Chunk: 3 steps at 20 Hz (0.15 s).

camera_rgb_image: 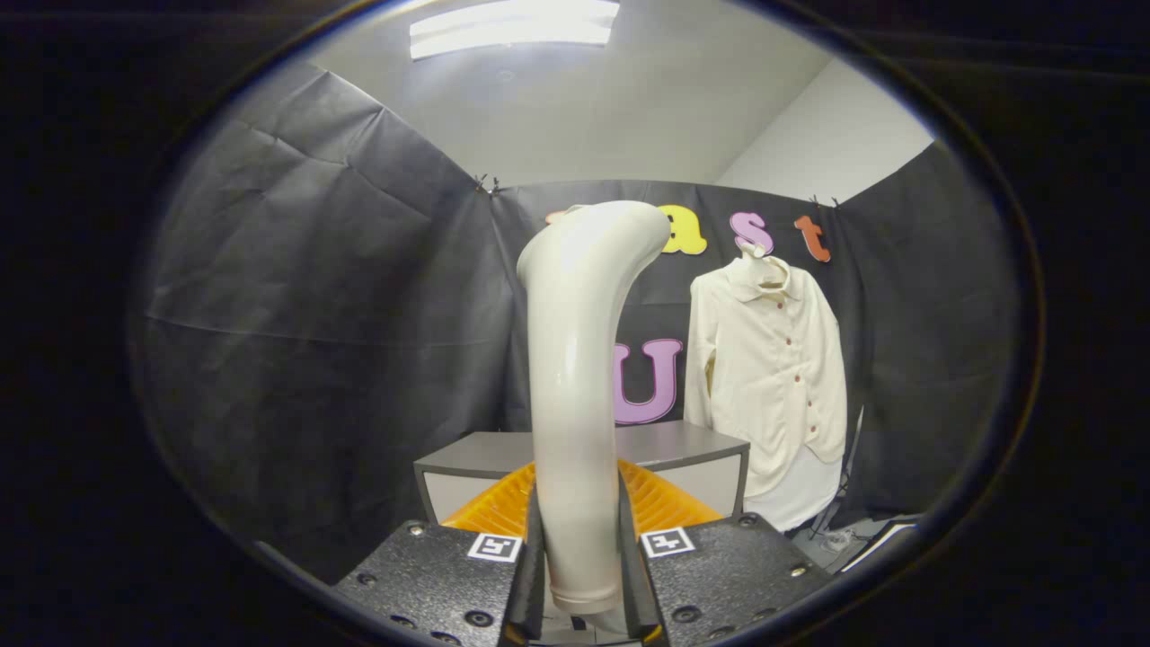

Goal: Iron the clothes twice with a garment steamer, once on the left side and once on the right side.

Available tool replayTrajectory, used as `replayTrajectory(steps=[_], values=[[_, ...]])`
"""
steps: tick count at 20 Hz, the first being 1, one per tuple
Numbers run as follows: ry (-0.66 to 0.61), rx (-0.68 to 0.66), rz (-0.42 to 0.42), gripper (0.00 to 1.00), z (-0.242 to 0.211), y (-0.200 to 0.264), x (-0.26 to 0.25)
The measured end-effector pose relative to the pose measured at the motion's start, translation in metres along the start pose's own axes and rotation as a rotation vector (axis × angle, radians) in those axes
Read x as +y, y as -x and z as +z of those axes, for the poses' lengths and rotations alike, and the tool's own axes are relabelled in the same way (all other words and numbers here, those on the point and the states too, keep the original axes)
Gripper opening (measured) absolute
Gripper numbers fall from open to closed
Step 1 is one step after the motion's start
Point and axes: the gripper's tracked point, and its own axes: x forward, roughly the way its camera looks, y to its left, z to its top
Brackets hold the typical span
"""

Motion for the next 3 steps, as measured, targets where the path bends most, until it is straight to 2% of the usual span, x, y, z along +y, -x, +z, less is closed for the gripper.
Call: replayTrajectory(steps=[3], values=[[0.000,-0.001,0.000,0.34,0.0004,0.0010,0.0001]])
